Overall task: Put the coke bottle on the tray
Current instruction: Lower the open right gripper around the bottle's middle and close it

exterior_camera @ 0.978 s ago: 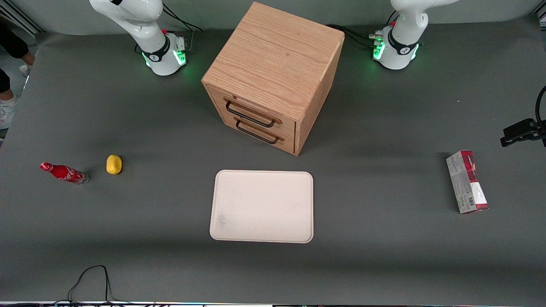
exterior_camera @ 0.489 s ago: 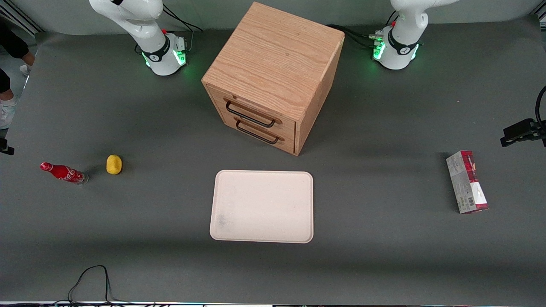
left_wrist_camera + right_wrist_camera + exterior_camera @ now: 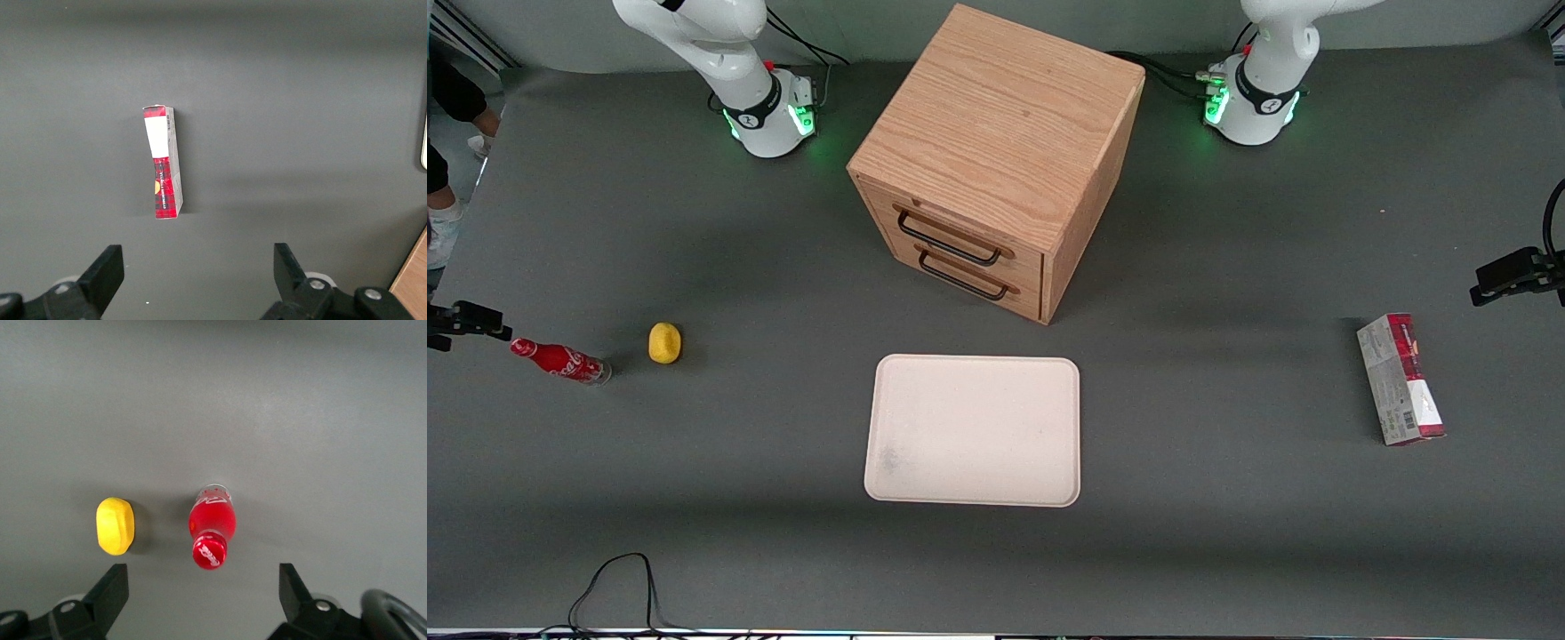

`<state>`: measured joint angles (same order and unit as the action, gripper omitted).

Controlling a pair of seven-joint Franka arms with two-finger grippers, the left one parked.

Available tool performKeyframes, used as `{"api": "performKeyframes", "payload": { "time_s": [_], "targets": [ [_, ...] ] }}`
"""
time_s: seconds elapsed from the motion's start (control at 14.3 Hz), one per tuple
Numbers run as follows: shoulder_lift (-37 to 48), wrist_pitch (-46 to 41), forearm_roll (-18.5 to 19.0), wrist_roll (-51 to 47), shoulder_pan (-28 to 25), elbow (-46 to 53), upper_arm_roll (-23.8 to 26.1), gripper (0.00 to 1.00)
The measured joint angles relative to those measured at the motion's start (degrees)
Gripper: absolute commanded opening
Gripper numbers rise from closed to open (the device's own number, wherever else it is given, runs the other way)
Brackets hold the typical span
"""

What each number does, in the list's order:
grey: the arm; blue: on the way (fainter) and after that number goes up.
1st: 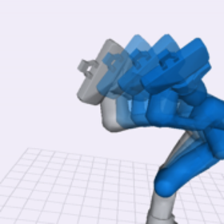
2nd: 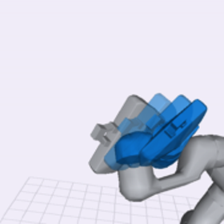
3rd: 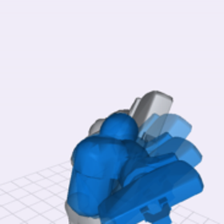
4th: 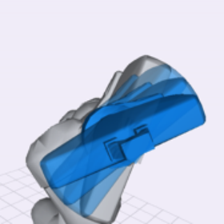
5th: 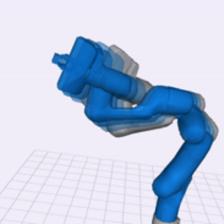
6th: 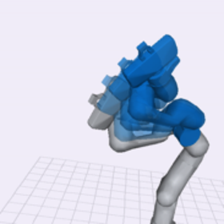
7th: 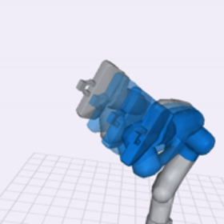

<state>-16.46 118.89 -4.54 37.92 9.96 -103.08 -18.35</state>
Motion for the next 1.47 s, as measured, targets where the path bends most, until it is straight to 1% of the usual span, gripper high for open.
{"api": "performKeyframes", "payload": {
  "time_s": [0.42,0.91,0.98,1.05,1.26,1.4,1.47],
  "targets": [
    [-5.2,5.8,-1.0,0.0,-0.3,-2.0,0.2,1.00],
    [-7.1,6.7,-1.1,0.0,-0.3,-2.0,0.2,0.99],
    [-7.1,6.4,-1.1,0.0,-0.3,-2.0,0.2,0.93],
    [-7.1,5.9,-1.1,0.0,-0.3,-2.0,0.1,0.83],
    [-6.9,4.7,-1.1,0.1,-0.3,-2.0,0.1,0.42],
    [-6.7,4.5,-1.1,0.6,-0.3,-2.0,0.0,0.05],
    [-6.6,4.4,-1.1,1.0,-0.3,-1.9,0.0,0.00]
  ]
}}
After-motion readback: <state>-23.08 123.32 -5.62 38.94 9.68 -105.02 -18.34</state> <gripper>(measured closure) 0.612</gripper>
